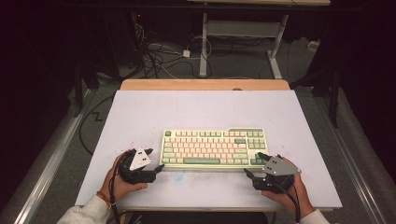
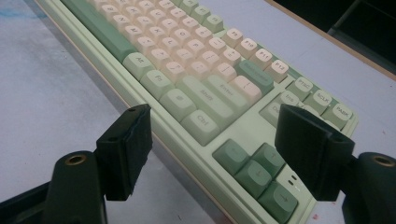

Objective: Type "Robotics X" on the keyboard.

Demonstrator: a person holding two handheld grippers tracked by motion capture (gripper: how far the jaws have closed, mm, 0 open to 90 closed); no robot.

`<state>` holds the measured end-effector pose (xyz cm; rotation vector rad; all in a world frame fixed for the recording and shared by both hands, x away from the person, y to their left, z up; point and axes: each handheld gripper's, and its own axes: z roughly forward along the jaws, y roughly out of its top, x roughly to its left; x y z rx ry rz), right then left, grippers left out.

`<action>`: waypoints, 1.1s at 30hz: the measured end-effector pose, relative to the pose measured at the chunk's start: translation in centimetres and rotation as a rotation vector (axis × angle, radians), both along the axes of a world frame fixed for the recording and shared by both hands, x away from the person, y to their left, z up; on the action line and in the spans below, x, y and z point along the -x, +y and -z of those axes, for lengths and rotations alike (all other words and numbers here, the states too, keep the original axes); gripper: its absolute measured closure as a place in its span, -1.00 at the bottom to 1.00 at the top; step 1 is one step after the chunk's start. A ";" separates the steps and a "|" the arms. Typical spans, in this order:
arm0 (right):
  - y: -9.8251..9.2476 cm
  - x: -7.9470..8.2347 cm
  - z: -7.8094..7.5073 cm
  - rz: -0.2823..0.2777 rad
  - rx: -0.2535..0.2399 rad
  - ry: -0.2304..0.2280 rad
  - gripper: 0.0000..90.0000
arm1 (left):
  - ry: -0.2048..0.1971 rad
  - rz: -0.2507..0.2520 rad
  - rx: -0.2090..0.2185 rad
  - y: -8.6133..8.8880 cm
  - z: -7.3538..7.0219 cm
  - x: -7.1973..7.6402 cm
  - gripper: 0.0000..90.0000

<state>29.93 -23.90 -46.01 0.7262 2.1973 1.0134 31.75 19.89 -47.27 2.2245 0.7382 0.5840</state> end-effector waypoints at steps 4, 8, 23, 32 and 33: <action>0.1 0.0 0.0 -0.005 0.002 -0.002 -0.38 | 0.033 0.021 0.038 0.1 -0.5 -0.1 0.24; 0.1 0.0 0.0 -0.004 0.003 -0.001 -0.38 | 0.044 0.041 0.054 0.2 -1.1 -0.4 0.71; 0.1 -0.1 0.1 -0.003 0.010 0.004 -0.37 | 0.079 0.088 0.026 -2.1 -2.4 -2.3 0.94; 0.2 -0.1 0.2 -0.007 0.015 0.007 -0.37 | 0.097 0.113 0.002 -3.8 -2.8 -3.3 0.94; 0.2 -0.1 0.2 -0.006 0.015 0.007 -0.37 | 0.100 0.113 0.001 -4.0 -2.8 -3.4 0.94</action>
